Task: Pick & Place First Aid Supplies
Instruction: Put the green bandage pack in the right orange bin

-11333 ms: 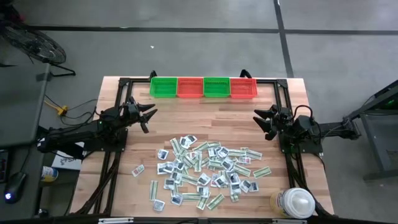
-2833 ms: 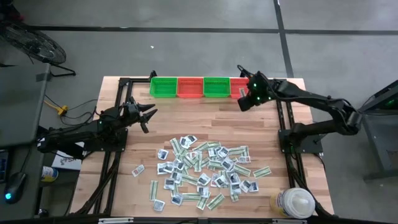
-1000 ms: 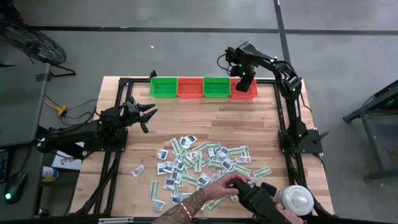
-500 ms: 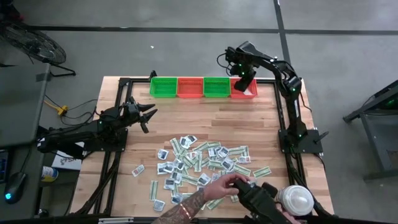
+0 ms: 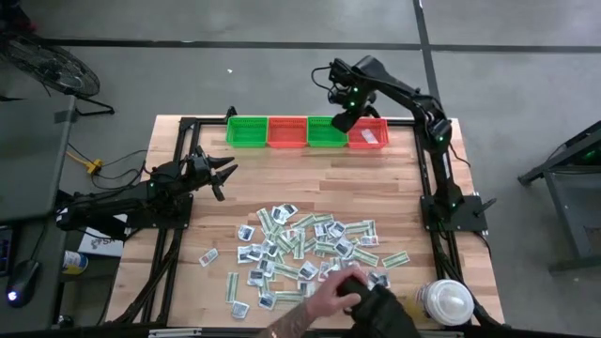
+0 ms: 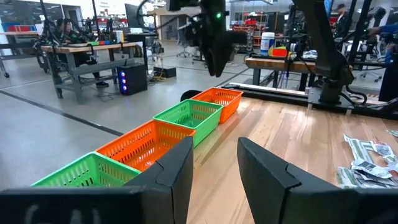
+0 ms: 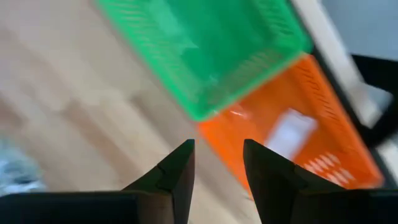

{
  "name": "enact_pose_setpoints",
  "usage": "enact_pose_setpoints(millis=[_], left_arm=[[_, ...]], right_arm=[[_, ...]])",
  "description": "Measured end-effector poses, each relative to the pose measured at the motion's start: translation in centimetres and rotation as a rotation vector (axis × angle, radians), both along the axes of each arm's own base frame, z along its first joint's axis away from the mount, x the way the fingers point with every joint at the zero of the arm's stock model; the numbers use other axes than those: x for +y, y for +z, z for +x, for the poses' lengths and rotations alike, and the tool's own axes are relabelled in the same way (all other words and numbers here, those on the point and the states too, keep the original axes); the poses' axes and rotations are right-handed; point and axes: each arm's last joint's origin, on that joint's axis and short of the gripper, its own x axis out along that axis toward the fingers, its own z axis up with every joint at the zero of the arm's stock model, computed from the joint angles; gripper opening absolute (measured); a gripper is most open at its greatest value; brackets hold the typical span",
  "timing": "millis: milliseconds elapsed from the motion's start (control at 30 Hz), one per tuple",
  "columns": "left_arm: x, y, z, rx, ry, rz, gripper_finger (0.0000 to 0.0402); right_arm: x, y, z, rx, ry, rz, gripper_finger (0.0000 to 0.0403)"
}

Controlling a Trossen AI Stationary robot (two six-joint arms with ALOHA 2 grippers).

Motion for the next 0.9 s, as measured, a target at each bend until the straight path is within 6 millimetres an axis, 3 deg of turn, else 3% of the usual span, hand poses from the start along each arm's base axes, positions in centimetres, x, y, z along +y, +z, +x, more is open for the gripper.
enact_pose_setpoints(millis=[167,500,667,900], left_arm=[[0.0,0.0,0.0,0.0,0.0,0.0,0.0122],[0.0,0.0,0.0,0.0,0.0,0.0,0.0122],[0.0,0.0,0.0,0.0,0.0,0.0,0.0122],[0.0,0.0,0.0,0.0,0.0,0.0,0.0122]], right_arm=[[2.4,1.7,1.6,-0.134,0.106,0.045,0.013],[11.6,3.9,2.2,-0.183,0.427,0.072,0.013],[17.1,2.8,1.1,-0.162,0.508,0.073,0.013],[23.5,0.0,-2.6,-0.147,0.512,0.099,0.013]])
